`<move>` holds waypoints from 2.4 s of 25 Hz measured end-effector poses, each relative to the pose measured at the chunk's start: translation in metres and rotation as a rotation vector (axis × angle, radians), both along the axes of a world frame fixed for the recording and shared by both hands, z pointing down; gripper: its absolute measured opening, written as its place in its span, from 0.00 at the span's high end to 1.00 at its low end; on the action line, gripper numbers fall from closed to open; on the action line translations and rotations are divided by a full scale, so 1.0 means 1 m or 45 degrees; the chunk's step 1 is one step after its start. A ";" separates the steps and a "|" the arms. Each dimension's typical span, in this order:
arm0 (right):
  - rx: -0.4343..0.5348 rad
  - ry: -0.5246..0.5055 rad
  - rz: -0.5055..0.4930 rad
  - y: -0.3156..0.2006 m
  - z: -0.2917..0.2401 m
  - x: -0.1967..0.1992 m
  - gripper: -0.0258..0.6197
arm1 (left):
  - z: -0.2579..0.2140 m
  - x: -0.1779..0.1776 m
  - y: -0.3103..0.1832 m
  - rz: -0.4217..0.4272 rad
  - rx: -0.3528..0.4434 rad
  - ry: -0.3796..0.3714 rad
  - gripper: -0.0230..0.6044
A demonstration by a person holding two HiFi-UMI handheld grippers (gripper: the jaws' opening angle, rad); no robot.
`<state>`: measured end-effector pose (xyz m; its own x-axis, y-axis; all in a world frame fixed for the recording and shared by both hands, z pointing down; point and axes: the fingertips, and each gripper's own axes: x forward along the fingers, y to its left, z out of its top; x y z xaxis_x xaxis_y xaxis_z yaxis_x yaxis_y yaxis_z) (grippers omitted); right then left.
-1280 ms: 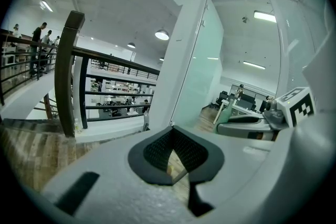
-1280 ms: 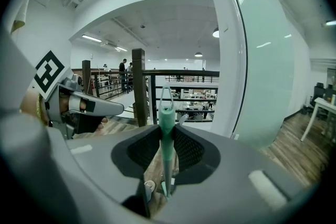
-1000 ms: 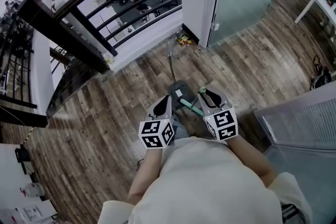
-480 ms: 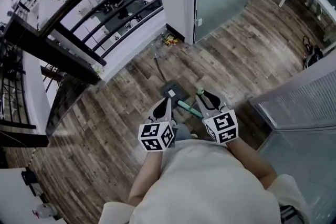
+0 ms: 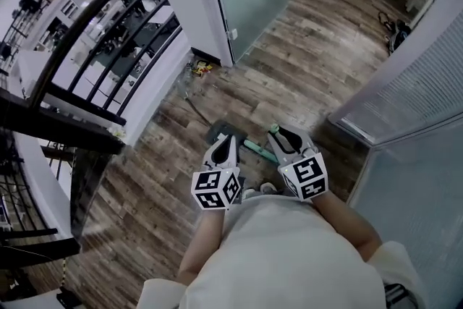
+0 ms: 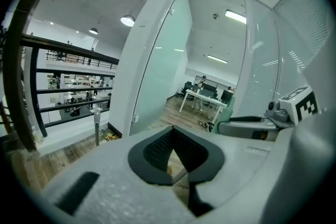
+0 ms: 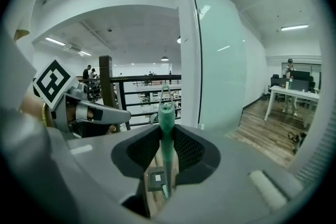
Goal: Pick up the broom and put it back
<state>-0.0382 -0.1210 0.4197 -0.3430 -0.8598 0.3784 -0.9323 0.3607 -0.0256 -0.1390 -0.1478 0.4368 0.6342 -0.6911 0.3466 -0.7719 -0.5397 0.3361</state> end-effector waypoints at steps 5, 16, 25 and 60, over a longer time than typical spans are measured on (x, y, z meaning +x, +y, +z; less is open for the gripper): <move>0.006 0.008 0.140 0.014 -0.004 0.010 0.82 | -0.006 0.012 0.007 0.145 0.017 -0.014 0.96; 0.013 -0.025 0.397 0.044 -0.012 0.032 0.82 | -0.001 0.027 0.020 0.354 -0.003 -0.005 0.96; 0.028 -0.047 0.532 0.064 -0.016 0.032 0.82 | 0.003 0.028 0.029 0.472 -0.016 -0.002 0.96; 0.072 -0.048 0.468 0.095 -0.038 0.215 0.82 | -0.009 0.205 0.054 0.402 0.014 0.030 0.96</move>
<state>0.1772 -0.0263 0.3818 -0.0203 -0.9473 0.3197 -0.9986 0.0038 -0.0521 0.0657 -0.0936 0.4275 0.8260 -0.4620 0.3229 -0.5573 -0.7552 0.3450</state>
